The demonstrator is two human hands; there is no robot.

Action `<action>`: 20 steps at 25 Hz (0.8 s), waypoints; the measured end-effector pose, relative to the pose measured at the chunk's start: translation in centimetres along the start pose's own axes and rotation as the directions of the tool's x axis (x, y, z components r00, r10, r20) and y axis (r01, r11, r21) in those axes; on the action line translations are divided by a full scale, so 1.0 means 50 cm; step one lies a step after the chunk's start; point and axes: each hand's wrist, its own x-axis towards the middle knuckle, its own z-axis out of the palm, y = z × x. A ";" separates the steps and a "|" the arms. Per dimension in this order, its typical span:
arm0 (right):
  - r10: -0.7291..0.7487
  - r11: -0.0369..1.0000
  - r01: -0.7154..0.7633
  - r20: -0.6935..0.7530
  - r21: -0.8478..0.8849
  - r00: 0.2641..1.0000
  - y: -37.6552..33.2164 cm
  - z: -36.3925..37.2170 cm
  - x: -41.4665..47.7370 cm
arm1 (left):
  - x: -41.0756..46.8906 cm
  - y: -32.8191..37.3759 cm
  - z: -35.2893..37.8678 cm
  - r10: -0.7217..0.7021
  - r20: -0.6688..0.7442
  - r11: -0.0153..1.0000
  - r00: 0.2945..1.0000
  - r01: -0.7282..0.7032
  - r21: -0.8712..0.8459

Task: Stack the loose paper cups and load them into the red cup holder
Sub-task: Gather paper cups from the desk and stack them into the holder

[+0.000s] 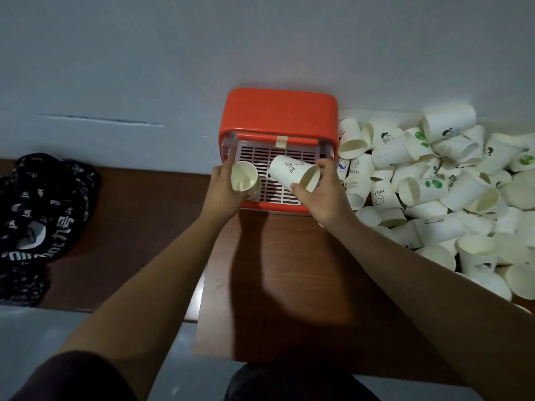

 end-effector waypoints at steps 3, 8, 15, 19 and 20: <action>-0.056 0.998 0.056 0.040 0.016 0.998 -0.003 0.019 0.011 | 0.014 -0.027 0.016 0.031 0.075 0.991 0.997 -0.041 0.126; -0.150 0.983 0.165 0.164 -0.080 0.975 -0.019 0.085 0.027 | 0.038 -0.049 -0.011 0.063 0.214 0.988 0.975 -0.091 0.122; -0.350 0.826 0.458 0.340 -0.327 0.873 -0.055 0.155 0.059 | 0.016 -0.087 -0.044 -0.083 0.215 0.927 0.973 0.155 -0.341; -0.220 0.852 0.386 0.427 -0.355 0.877 -0.041 0.185 0.077 | -0.002 -0.078 -0.041 -0.014 0.203 0.974 0.979 0.059 -0.218; -0.193 0.863 0.358 0.421 -0.356 0.886 -0.037 0.188 0.077 | -0.004 -0.075 -0.036 0.010 0.197 0.983 0.980 0.027 -0.183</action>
